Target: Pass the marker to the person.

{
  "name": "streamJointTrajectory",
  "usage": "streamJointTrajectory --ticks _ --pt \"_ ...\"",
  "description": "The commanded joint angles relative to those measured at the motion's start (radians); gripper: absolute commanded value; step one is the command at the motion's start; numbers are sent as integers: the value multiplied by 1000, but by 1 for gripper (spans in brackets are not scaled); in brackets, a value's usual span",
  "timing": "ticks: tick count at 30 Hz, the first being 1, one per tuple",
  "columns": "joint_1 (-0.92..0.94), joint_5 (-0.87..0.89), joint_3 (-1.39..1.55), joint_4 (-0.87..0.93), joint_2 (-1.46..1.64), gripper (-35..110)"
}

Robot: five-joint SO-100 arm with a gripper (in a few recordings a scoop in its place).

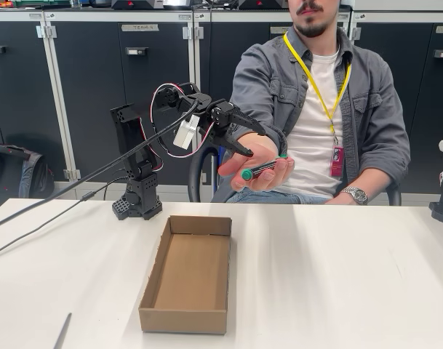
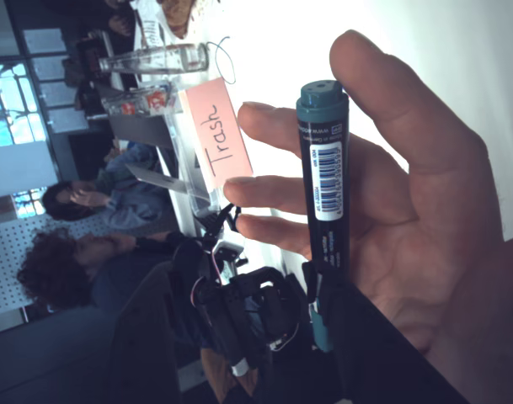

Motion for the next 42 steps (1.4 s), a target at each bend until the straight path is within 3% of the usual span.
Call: streamJointTrajectory --ticks 1,42 --pt "5 3 -5 -11 54 32" --pt "21 3 26 -15 78 33"
